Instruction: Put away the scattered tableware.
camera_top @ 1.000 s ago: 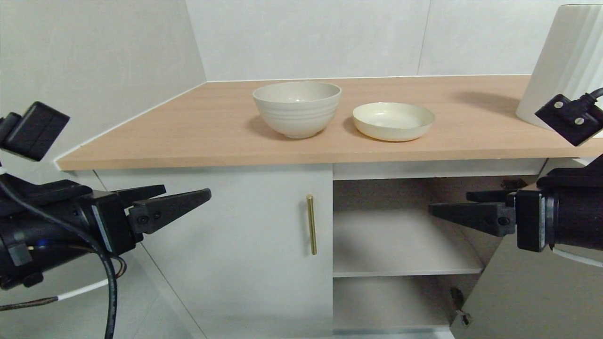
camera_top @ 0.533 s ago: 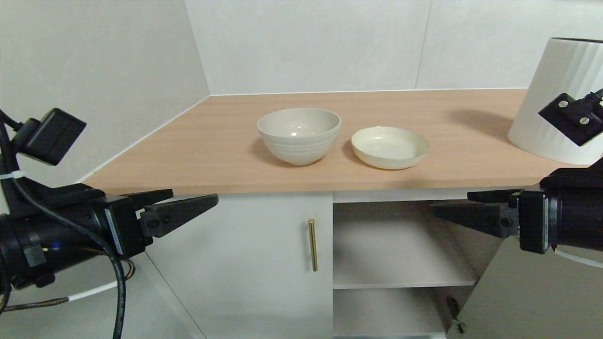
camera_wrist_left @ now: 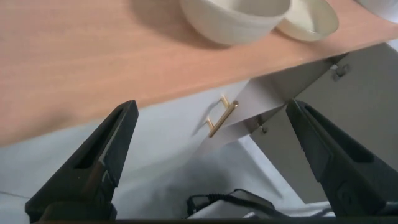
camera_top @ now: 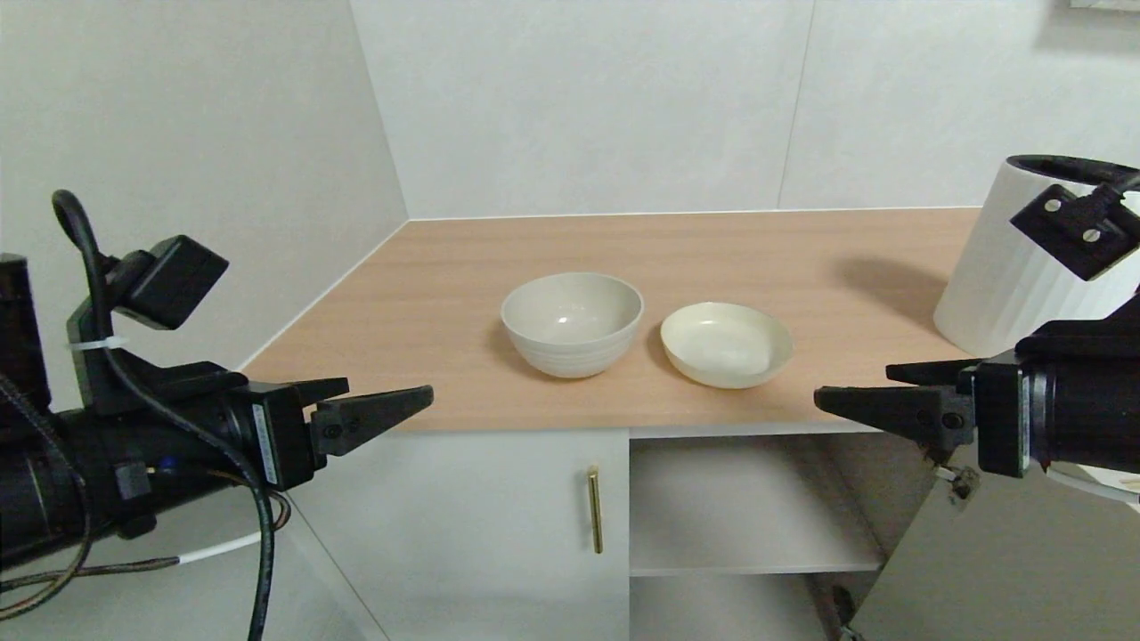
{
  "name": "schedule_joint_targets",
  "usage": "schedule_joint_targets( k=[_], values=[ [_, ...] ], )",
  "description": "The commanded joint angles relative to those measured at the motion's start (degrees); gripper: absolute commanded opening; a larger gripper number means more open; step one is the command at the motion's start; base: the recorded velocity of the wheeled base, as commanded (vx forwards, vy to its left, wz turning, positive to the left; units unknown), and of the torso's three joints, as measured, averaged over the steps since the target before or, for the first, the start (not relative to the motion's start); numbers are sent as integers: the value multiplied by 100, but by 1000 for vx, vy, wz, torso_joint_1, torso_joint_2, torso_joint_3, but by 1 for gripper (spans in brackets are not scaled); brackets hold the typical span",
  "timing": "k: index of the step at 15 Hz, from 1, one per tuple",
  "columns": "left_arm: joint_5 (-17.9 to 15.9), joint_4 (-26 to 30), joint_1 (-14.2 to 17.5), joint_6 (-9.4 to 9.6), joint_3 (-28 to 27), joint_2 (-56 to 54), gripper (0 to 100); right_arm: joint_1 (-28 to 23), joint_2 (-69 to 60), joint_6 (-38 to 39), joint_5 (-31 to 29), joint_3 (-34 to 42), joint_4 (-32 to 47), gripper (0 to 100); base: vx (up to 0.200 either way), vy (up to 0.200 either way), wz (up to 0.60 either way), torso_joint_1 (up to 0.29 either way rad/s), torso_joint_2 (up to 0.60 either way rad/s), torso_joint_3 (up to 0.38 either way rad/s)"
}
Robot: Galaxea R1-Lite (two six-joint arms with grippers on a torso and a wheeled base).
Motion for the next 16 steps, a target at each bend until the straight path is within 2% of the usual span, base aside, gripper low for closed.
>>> schedule_joint_targets(
  k=[1, 6, 10, 12, 14, 15, 16],
  values=[
    [-1, 1, 7, -1, -1, 143, 100, 4, 60, 1, 1, 7, 4, 100, 0, 0, 0, 188, -476, -295],
    [-1, -25, 7, -19, -80, 415, 100, 4, 218, -8, 1, 33, -155, 100, 0, 0, 0, 208, -492, -284],
    [34, 45, 7, -28, -818, 907, 100, -303, 746, -280, 63, 77, -937, 100, 0, 0, 0, 153, -349, -200],
    [52, 318, 7, -28, -1117, 1250, 100, -347, 1044, -289, 89, 209, -1482, 100, 0, 0, 0, 18, -38, -31],
    [52, 704, -2, -45, -1257, 1417, 100, -374, 1299, -263, -86, -46, -1412, 100, 0, 0, 0, 0, 0, 0],
    [69, 810, -2, -300, -1398, 1549, 100, -426, 1440, -227, -332, -265, -1121, 100, 0, 0, 0, 0, 0, 0],
    [69, 845, -37, -705, -1521, 1637, 100, -444, 1572, -104, -464, -476, -893, 100, 0, 0, 0, 0, 0, 0]
  ],
)
